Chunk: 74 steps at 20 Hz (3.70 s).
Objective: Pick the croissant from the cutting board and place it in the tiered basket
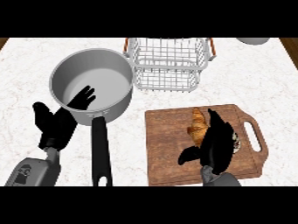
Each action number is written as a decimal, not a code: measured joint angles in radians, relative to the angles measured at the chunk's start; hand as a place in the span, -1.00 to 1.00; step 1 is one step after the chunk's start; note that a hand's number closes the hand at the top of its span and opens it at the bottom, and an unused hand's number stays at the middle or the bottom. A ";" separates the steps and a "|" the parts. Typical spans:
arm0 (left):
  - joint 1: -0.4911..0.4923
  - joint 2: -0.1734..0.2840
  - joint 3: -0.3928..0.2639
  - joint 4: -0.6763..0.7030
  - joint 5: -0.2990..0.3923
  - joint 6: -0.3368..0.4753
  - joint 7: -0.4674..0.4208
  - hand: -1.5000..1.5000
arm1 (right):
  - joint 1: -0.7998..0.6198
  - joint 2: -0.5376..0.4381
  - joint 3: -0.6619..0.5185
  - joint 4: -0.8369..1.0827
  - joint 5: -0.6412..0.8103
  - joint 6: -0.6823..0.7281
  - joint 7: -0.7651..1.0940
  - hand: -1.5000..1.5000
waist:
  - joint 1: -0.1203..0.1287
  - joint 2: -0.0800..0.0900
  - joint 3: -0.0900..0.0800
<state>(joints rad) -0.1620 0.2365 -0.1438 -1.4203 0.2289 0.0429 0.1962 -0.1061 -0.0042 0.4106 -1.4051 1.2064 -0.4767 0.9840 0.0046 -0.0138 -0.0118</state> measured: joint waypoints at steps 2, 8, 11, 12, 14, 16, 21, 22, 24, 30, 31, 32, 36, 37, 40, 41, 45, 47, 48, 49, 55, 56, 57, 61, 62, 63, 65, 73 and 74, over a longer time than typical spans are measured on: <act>0.003 -0.004 0.005 -0.003 -0.006 -0.005 0.002 0.00 | -0.018 -0.004 0.002 0.015 -0.018 -0.011 -0.031 1.00 | -0.001 -0.001 -0.002; 0.014 -0.023 0.003 -0.032 -0.032 0.005 0.027 0.00 | -0.062 -0.012 0.017 0.071 -0.003 -0.041 -0.062 1.00 | -0.001 -0.004 -0.005; 0.001 -0.028 0.016 -0.015 -0.040 0.003 0.023 0.00 | -0.070 -0.014 0.028 0.086 0.006 -0.068 -0.068 1.00 | -0.002 -0.006 -0.006; 0.004 -0.030 0.014 -0.023 -0.041 0.001 0.030 0.00 | -0.064 -0.014 0.031 0.081 0.011 -0.069 -0.071 1.00 | -0.002 -0.006 -0.006; 0.000 -0.023 0.018 -0.032 -0.040 -0.004 0.054 0.00 | -0.057 -0.026 0.035 0.047 -0.021 -0.005 -0.077 1.00 | -0.003 -0.006 -0.005; 0.009 -0.021 0.021 -0.029 -0.038 -0.014 0.047 0.00 | -0.035 -0.055 0.046 0.008 -0.066 0.078 -0.095 1.00 | -0.004 -0.007 -0.005; 0.019 -0.030 0.030 -0.036 -0.040 -0.006 0.043 0.00 | 0.048 -0.138 0.079 -0.160 -0.144 0.305 -0.090 1.00 | -0.014 -0.004 -0.001; 0.017 -0.037 0.033 -0.031 -0.043 0.000 0.035 0.00 | 0.058 -0.145 0.084 -0.208 -0.153 0.348 -0.072 1.00 | -0.014 -0.002 0.002; 0.017 -0.039 0.040 -0.027 -0.045 -0.004 0.027 0.00 | 0.098 -0.165 0.091 -0.322 -0.166 0.407 -0.046 1.00 | -0.014 0.003 0.006; 0.029 -0.032 0.042 -0.051 -0.042 -0.025 0.048 0.00 | 0.124 -0.144 0.082 -0.650 -0.175 0.492 0.041 1.00 | -0.014 0.008 0.009; 0.029 -0.034 0.043 -0.052 -0.044 -0.024 0.049 0.00 | 0.121 -0.144 0.083 -0.707 -0.167 0.510 0.050 1.00 | -0.015 0.008 0.009; 0.027 -0.033 0.045 -0.053 -0.043 -0.026 0.054 0.00 | 0.105 -0.138 0.085 -0.755 -0.151 0.527 0.061 1.00 | -0.014 0.008 0.009; 0.032 -0.040 0.038 -0.069 -0.051 -0.026 0.066 0.00 | 0.017 -0.131 0.058 -0.924 -0.120 0.620 0.087 1.00 | -0.009 0.010 0.009; 0.028 -0.036 0.041 -0.066 -0.046 -0.036 0.069 0.00 | -0.021 -0.127 0.053 -0.933 -0.114 0.648 0.093 1.00 | -0.009 0.010 0.009; 0.013 -0.037 0.049 -0.054 -0.052 -0.037 0.070 0.00 | -0.143 -0.108 0.017 -0.940 -0.109 0.717 0.104 1.00 | -0.007 0.011 0.008; 0.009 -0.033 0.052 -0.056 -0.048 -0.043 0.084 0.00 | -0.188 -0.098 -0.005 -0.939 -0.108 0.737 0.103 1.00 | -0.006 0.012 0.008; 0.023 -0.046 0.044 -0.062 -0.059 -0.044 0.064 0.00 | -0.364 -0.069 -0.087 -0.927 -0.111 0.836 0.095 1.00 | -0.003 0.010 0.008; 0.029 -0.053 0.040 -0.068 -0.061 -0.042 0.065 0.00 | -0.453 -0.048 -0.126 -0.895 -0.123 0.876 0.090 1.00 | -0.001 0.009 0.008; 0.027 -0.054 0.040 -0.069 -0.063 -0.041 0.069 0.00 | -0.497 -0.038 -0.151 -0.872 -0.134 0.892 0.087 1.00 | 0.000 0.009 0.008; 0.026 -0.053 0.040 -0.068 -0.063 -0.044 0.070 0.00 | -0.542 -0.030 -0.173 -0.838 -0.138 0.905 0.082 1.00 | 0.002 0.010 0.008; 0.020 -0.062 0.039 -0.063 -0.072 -0.046 0.064 0.00 | -0.778 -0.009 -0.317 -0.603 -0.175 0.962 0.059 1.00 | 0.010 0.012 0.008; 0.016 -0.058 0.043 -0.066 -0.066 -0.052 0.072 0.00 | -0.819 -0.007 -0.349 -0.561 -0.181 0.965 0.055 1.00 | 0.011 0.013 0.008; 0.008 -0.059 0.047 -0.059 -0.067 -0.052 0.072 0.00 | -0.851 -0.005 -0.370 -0.516 -0.182 0.961 0.055 1.00 | 0.012 0.014 0.009; 0.002 -0.066 0.049 -0.055 -0.069 -0.054 0.072 0.00 | -0.970 -0.005 -0.460 -0.316 -0.166 0.923 0.039 1.00 | 0.019 0.018 0.010; 0.004 -0.072 0.049 -0.055 -0.075 -0.046 0.067 0.00 | -0.990 -0.004 -0.473 -0.277 -0.163 0.910 0.035 1.00 | 0.019 0.018 0.010; 0.004 -0.074 0.049 -0.052 -0.078 -0.045 0.062 0.00 | -1.011 -0.007 -0.492 -0.225 -0.159 0.890 0.022 1.00 | 0.020 0.019 0.010; 0.000 -0.074 0.053 -0.041 -0.078 -0.054 0.049 0.00 | -1.054 -0.010 -0.522 -0.125 -0.148 0.837 -0.001 1.00 | 0.022 0.021 0.011; -0.006 -0.074 0.060 -0.044 -0.079 -0.074 0.053 0.00 | -1.160 -0.011 -0.617 0.252 -0.145 0.566 -0.115 1.00 | 0.028 0.024 0.011; -0.009 -0.075 0.059 -0.045 -0.082 -0.072 0.058 0.00 | -1.166 -0.008 -0.619 0.298 -0.149 0.521 -0.128 1.00 | 0.031 0.025 0.011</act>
<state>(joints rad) -0.1708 0.1613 -0.0849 -1.4650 0.1467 -0.0294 0.2540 -1.2725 -0.0117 -0.2082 -1.1073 1.0576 0.0441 0.8557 0.0351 0.0107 -0.0005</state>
